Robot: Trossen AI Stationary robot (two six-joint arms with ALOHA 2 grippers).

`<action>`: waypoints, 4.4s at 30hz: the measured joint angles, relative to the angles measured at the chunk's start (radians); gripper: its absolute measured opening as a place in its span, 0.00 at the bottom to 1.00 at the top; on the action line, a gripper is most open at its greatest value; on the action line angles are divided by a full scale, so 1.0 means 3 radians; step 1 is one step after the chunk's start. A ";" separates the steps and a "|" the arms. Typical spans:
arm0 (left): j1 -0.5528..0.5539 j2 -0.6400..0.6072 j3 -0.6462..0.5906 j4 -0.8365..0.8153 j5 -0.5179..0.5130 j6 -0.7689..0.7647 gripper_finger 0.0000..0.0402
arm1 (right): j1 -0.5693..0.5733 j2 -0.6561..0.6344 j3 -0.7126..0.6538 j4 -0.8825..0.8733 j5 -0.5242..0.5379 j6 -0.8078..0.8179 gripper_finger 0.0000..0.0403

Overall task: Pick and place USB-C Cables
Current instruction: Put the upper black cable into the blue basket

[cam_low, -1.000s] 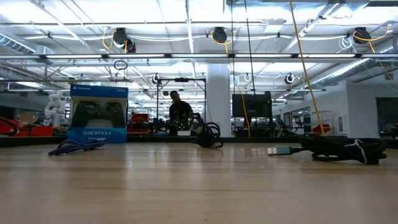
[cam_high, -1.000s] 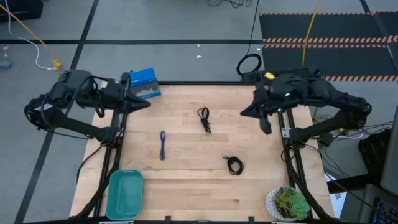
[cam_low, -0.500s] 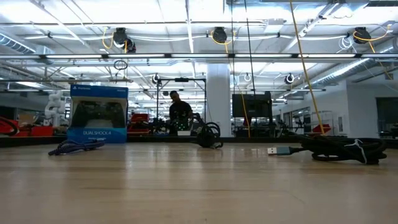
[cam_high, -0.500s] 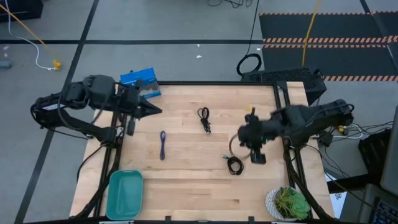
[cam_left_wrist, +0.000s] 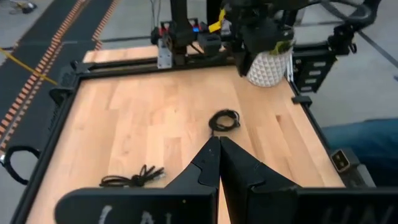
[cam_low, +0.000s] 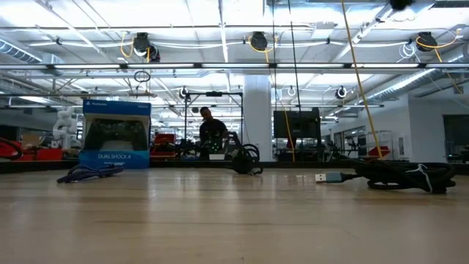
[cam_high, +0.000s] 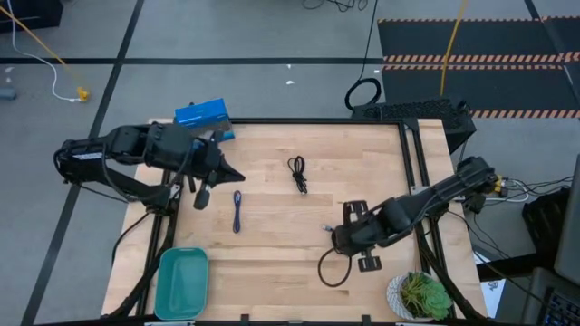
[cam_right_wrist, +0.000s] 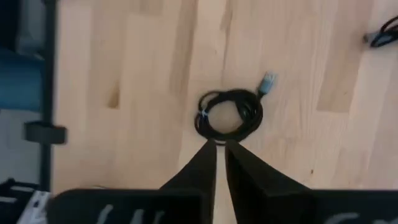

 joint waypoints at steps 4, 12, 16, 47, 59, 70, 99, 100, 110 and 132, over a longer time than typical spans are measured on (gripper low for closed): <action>-0.0075 0.0045 0.0001 -0.0014 -0.0001 0.0001 0.02 | 0.0007 0.0032 -0.0366 0.0221 -0.0159 0.0000 0.15; -0.0182 0.0087 0.0000 -0.0006 -0.0001 0.0037 0.02 | -0.0066 0.0027 -0.1146 0.1176 -0.0418 -0.0007 0.26; -0.0185 0.0116 0.0002 0.0010 -0.0002 0.0038 0.02 | -0.0109 0.0027 -0.1419 0.1463 -0.0519 -0.0007 0.29; -0.0185 0.0353 0.0001 0.0014 -0.0003 0.0066 0.02 | -0.0070 0.0550 -0.1532 0.1615 -0.0443 -0.0245 0.30; -0.0185 0.0370 0.0001 0.0021 -0.0002 0.0071 0.02 | -0.0025 0.0484 -0.1553 0.1691 -0.0244 -0.0298 0.45; -0.0185 0.0371 0.0001 0.0021 -0.0003 0.0064 0.02 | -0.0023 0.0467 -0.1885 0.2041 -0.0244 -0.0389 0.43; -0.0483 0.0514 0.0000 0.0024 -0.0008 0.0021 0.02 | -0.0117 -0.0344 -0.1833 0.2022 -0.0256 -0.0578 0.08; -0.0496 0.0535 0.0001 0.0037 -0.0007 0.0022 0.02 | -0.0129 -0.0419 -0.1833 0.2020 -0.0257 -0.0567 0.08; -0.0664 0.0692 -0.0001 0.0081 -0.0456 -0.0096 0.02 | -0.0240 -0.1087 -0.1833 0.1672 -0.0253 -0.0432 0.09; -0.0962 0.0709 -0.0951 0.1520 -0.1227 -0.0261 0.02 | -0.0341 -0.1591 -0.2680 0.4035 0.0467 -0.1129 0.09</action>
